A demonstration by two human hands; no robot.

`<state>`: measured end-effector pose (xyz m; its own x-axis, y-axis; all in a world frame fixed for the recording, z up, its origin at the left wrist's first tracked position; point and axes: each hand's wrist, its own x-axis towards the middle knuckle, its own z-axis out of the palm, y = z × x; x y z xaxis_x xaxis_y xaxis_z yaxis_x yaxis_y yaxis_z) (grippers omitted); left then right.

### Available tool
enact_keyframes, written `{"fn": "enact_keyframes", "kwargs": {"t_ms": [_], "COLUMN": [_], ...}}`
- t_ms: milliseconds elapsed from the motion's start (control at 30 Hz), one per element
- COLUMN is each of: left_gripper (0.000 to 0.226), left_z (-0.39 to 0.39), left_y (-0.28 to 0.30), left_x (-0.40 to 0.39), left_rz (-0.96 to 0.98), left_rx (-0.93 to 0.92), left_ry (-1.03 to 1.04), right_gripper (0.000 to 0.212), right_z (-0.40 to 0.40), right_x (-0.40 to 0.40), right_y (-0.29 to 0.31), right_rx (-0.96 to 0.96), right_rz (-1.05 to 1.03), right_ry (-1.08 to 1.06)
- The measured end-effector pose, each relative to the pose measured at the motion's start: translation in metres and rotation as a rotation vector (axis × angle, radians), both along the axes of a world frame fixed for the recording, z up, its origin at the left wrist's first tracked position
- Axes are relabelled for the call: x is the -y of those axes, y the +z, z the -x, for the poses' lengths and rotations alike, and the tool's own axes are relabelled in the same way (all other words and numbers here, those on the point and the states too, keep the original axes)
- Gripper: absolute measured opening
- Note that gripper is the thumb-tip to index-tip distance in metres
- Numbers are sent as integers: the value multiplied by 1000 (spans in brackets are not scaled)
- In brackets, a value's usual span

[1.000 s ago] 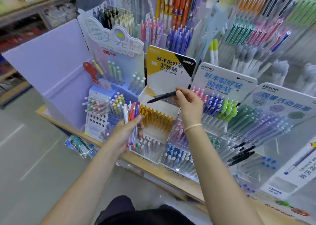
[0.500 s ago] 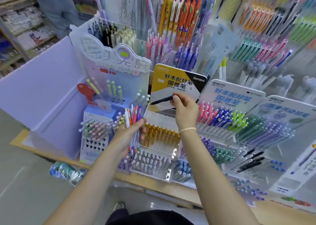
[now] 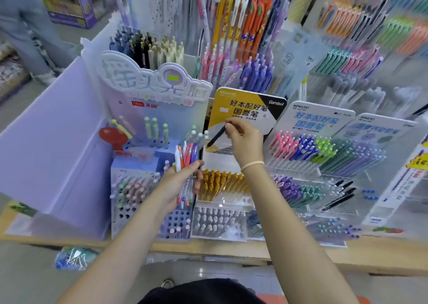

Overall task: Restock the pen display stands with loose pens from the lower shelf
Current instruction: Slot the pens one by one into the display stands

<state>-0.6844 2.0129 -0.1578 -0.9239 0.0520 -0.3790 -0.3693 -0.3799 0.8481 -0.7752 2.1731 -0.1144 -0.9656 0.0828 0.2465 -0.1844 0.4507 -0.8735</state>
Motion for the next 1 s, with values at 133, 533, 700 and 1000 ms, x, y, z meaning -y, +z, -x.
{"fn": "enact_keyframes", "kwargs": {"t_ms": [133,533,700,1000], "left_gripper": [18,18,22,25], "left_z": [5,10,9,6], "left_y": [-3,-5,-2,-1], "left_x": [7,19,22,2], "left_rz": [-9,-85,-165,32], "left_rx": [4,-4,-18,-60], "left_ry": [-39,-121,-152,-189], "right_gripper": [9,10,9,15], "right_z": [5,7,2,-59], "right_x": [13,20,18,6], "right_y": [0,-19,-17,-3], "right_rx": [1,114,100,446], "right_rz": [-28,84,85,250], "right_ry": [-8,-1,-83,191]}}
